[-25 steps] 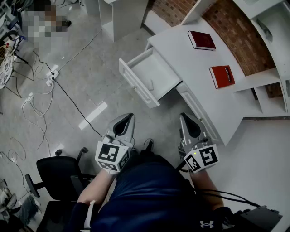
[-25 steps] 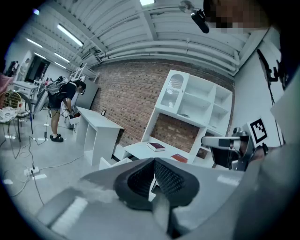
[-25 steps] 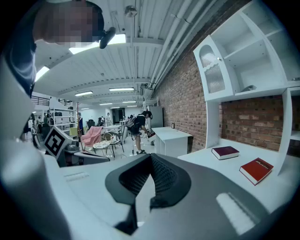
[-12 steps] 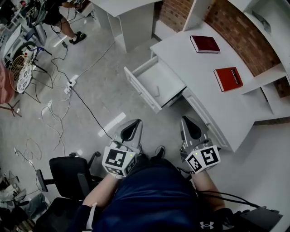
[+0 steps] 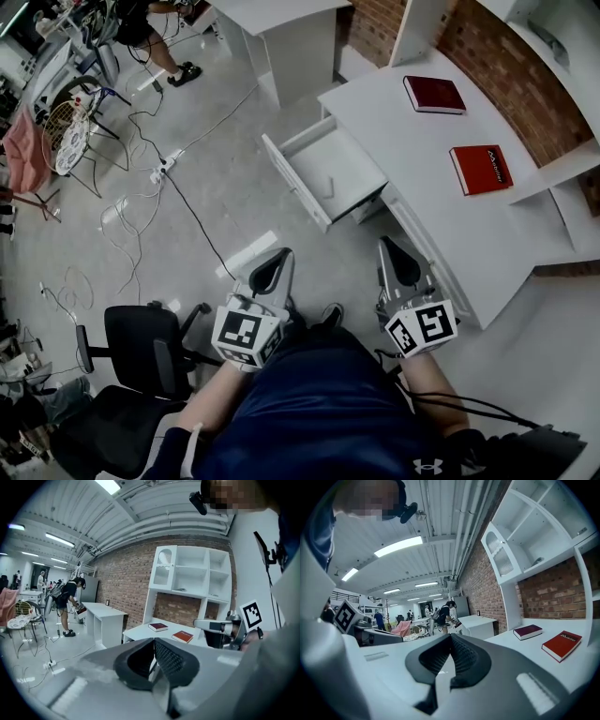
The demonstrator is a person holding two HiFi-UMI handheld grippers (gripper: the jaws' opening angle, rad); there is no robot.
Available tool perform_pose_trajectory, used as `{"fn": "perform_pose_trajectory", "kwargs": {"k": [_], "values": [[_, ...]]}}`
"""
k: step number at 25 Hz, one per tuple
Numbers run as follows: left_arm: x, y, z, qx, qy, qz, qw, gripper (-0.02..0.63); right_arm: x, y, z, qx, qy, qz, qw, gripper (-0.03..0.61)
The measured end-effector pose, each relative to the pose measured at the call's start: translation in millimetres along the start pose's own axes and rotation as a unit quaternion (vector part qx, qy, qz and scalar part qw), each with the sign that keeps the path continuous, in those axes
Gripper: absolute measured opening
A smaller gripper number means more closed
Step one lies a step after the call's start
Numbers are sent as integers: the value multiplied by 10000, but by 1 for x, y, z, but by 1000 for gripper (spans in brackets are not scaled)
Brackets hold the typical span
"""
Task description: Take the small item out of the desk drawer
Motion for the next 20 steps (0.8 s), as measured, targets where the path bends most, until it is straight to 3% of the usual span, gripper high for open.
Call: {"fn": "perform_pose_trajectory", "kwargs": {"k": [9, 20], "values": [[-2, -2, -16, 274, 118, -59, 9995, 5, -8, -19, 4, 122, -83, -68, 9999, 3], [49, -49, -86, -54, 56, 140, 9999, 5, 9, -100, 6, -119, 56, -146, 9998, 3]]}}
Point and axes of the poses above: the fingertips, and each gripper's own axes: y backward along the fingers, z to its right, x out of its top, the point moved 5 cm from there along y, backward along the fingers, and after that the axes turned 9 degrees about y, right-handed, at the moved point
